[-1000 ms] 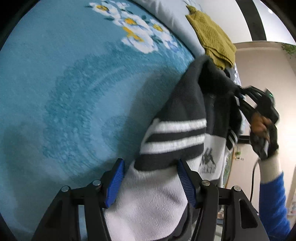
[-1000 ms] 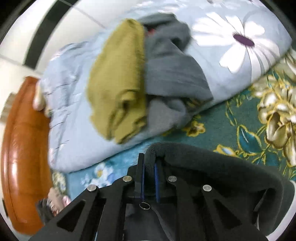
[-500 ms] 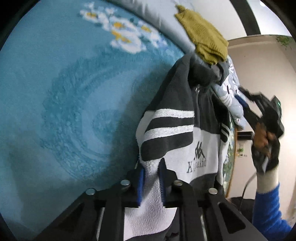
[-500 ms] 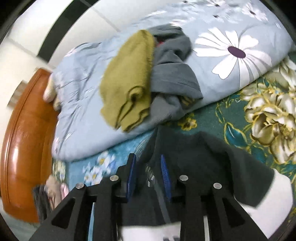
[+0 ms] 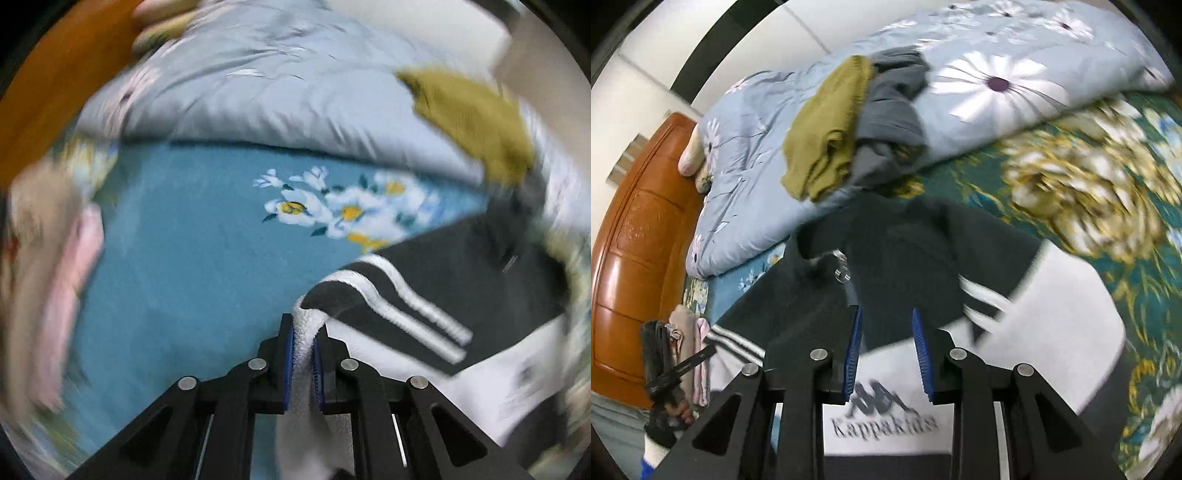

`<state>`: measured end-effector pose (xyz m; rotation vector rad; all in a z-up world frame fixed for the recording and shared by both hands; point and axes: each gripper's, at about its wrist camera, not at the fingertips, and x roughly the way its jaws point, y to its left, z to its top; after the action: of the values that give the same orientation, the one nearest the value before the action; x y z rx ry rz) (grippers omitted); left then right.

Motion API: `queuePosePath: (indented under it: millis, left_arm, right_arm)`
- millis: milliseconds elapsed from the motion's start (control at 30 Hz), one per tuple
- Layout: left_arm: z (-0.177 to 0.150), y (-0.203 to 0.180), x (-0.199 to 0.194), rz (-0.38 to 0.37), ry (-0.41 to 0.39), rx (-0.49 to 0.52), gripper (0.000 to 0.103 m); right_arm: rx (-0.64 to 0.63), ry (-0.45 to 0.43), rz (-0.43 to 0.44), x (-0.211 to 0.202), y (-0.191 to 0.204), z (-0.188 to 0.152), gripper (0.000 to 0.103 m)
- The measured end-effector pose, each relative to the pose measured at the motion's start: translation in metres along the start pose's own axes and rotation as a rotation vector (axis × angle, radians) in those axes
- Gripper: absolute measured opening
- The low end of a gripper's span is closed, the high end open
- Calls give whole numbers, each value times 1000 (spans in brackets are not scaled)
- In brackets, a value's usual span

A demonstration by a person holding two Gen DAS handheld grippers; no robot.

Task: Fold clothes
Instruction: 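Shake the jacket open with both tools, showing the white Kappa kids front, then lower the jacket flat onto the teal blanket with both tools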

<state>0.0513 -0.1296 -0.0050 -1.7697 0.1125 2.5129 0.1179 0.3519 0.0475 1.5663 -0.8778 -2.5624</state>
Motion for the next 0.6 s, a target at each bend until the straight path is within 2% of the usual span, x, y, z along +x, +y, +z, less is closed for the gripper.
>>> queuePosePath:
  millis: [33,133,167,233,267,300,333,367,433,533,600]
  left_arm:
    - [-3,-7,7,36,5,35,10]
    - [-11,-6,12,2,0,-91,14]
    - [-13,-1,8,-25,-12,-178,15]
    - [-23,10,-6,-67,-49,-377,27]
    - [-32,10,-16,-75,-89,-462,38]
    - [-43,8,-28,-85,-135,-535,43]
    - [-54,6,-39,-96,-182,-607,44]
    - [-60,-1,-46,-112,-207,-627,45]
    - [-66,-30,-54,-182,-219,-589,45]
    - [-79,-79,-58,-363,-200,-519,47]
    - [-89,-111,-54,-458,-163,-408,47]
  right_arm:
    - [2,4,-11,-8,-8,-7,33]
    - [-34,8,-74,-31,-26,-29,46]
    - [-60,8,-103,-39,-30,-36,48]
    - [-131,17,-175,-50,-38,-55,57]
    - [-155,37,-204,-51,-41,-67,57]
    - [-178,58,-232,-51,-44,-78,57]
    - [-182,74,-240,-48,-44,-86,57]
    - [-185,90,-246,-46,-45,-93,57]
    - [-191,121,-258,-40,-45,-107,57]
    - [-200,168,-276,-31,-47,-129,57]
    - [-206,199,-288,-25,-47,-143,57]
